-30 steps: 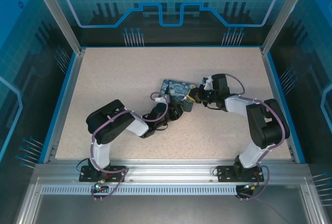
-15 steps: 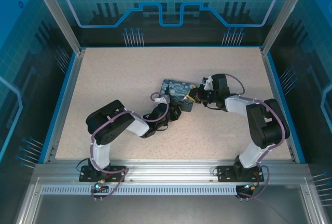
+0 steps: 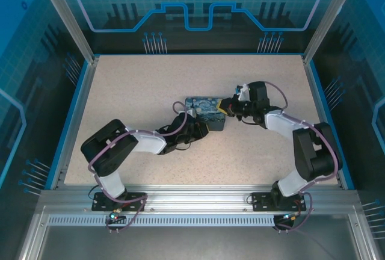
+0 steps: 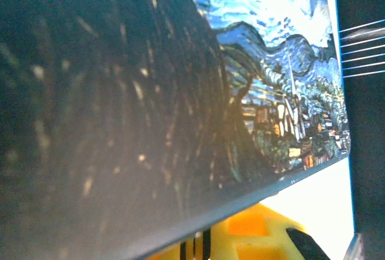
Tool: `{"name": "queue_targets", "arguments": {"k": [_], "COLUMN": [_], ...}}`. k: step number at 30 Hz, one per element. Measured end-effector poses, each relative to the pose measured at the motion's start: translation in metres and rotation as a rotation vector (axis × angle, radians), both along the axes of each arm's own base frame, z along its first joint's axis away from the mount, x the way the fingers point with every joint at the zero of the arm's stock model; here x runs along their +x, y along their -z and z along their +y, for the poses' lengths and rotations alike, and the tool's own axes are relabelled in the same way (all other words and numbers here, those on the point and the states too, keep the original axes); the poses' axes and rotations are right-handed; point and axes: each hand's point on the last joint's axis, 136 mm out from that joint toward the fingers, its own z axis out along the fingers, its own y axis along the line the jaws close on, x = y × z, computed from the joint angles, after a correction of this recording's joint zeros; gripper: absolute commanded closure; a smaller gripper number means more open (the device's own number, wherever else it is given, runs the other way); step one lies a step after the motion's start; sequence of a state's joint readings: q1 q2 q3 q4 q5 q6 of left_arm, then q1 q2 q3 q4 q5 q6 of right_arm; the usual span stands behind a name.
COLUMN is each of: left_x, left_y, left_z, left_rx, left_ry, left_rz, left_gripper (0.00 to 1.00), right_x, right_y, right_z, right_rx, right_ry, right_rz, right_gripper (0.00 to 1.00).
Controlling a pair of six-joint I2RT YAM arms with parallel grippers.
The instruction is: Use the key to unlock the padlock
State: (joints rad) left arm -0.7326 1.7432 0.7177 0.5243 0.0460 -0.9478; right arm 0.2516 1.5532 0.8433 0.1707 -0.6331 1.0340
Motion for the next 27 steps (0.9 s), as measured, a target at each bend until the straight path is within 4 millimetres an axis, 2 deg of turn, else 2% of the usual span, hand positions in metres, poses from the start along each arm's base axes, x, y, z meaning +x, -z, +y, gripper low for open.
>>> {"name": "queue_targets", "arguments": {"k": [6,9,14,18,24,27], "left_x": [0.007,0.009,0.011,0.015,0.021,0.024], "left_y": [-0.016,-0.018,-0.026,-0.040,-0.058,-0.062], "left_z": [0.006,0.007,0.003,-0.003,-0.009,-0.011], "left_rx": [-0.037,-0.064,-0.124,-0.202,-0.299,-0.340], "left_ry": [0.002,-0.003,-0.008,-0.017,-0.040,-0.053], "left_rz": [0.009,0.024,0.051,0.049,0.044,0.048], "left_gripper": [1.00,1.00,1.00,1.00,1.00,1.00], "right_x": [-0.017,-0.033,-0.060,-0.075,-0.087,-0.089], "right_y": [-0.062,-0.073,-0.057,-0.041,-0.018,-0.016], "right_z": [-0.002,-0.005,-0.012,-0.016,-0.018,-0.016], "right_rx": [0.053,0.068,0.079,0.100,0.145,0.160], "right_ry": [-0.021,-0.025,-0.013,0.010,0.057,0.069], "right_rz": [-0.141,-0.168,-0.110,-0.041,0.071,0.101], "right_gripper": [1.00,1.00,1.00,1.00,1.00,1.00]}}
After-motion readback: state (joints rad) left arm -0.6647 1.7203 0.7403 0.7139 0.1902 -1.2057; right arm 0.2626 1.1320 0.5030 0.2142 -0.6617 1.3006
